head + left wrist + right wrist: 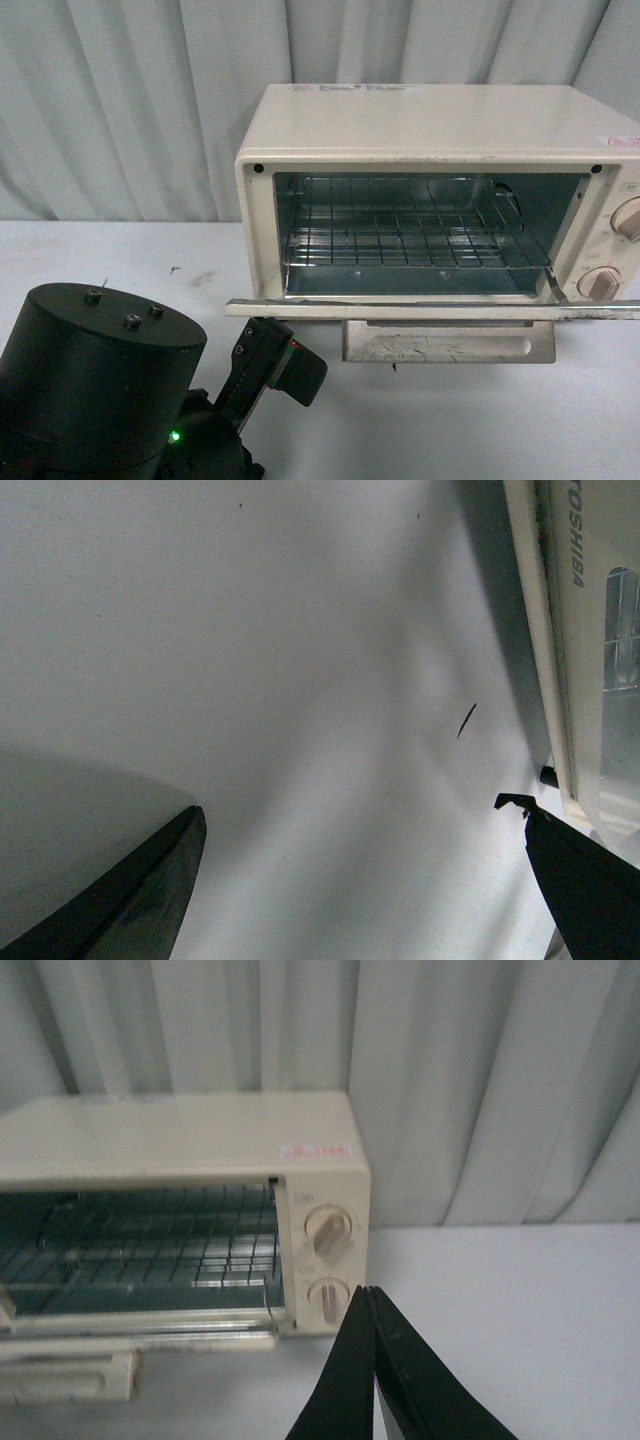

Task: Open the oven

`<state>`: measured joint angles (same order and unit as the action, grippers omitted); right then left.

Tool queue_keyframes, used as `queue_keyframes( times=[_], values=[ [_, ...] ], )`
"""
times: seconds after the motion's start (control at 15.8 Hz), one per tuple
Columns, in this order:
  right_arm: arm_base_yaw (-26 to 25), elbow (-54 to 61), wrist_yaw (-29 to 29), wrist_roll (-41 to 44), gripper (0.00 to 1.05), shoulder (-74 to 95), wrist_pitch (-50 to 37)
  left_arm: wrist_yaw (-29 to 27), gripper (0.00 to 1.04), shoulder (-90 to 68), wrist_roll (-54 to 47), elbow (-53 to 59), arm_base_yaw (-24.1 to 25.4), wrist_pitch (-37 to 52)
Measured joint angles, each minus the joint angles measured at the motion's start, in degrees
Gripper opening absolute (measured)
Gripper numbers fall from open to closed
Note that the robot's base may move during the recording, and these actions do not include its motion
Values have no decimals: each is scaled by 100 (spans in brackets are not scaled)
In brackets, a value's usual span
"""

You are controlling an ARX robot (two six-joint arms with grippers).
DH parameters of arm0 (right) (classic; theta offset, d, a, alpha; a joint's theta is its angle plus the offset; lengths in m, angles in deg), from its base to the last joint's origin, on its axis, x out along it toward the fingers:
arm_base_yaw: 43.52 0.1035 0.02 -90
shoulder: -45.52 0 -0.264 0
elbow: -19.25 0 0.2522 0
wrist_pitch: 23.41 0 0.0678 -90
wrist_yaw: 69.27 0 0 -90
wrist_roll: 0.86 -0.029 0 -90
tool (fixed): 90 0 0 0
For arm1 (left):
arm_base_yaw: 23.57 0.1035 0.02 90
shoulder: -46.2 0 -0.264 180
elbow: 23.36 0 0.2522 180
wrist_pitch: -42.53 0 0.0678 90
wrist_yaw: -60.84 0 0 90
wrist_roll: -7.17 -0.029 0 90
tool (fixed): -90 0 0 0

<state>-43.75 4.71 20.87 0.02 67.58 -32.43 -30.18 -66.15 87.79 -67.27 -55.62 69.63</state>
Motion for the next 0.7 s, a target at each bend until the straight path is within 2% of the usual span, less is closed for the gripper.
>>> queue_keyframes(
  times=[0.19,0.51,0.63,0.7],
  values=[
    [0,20,-2,-2,2,-721,793,0,98,0,0,0,0,0],
    [0,17,-2,-2,2,-1261,1327,0,98,0,0,0,0,0],
    [0,15,-13,-2,2,-2061,2334,11,98,0,0,0,0,0],
    [0,-9,-11,-2,2,-2181,2232,-11,98,0,0,-2,0,-4]
  ],
)
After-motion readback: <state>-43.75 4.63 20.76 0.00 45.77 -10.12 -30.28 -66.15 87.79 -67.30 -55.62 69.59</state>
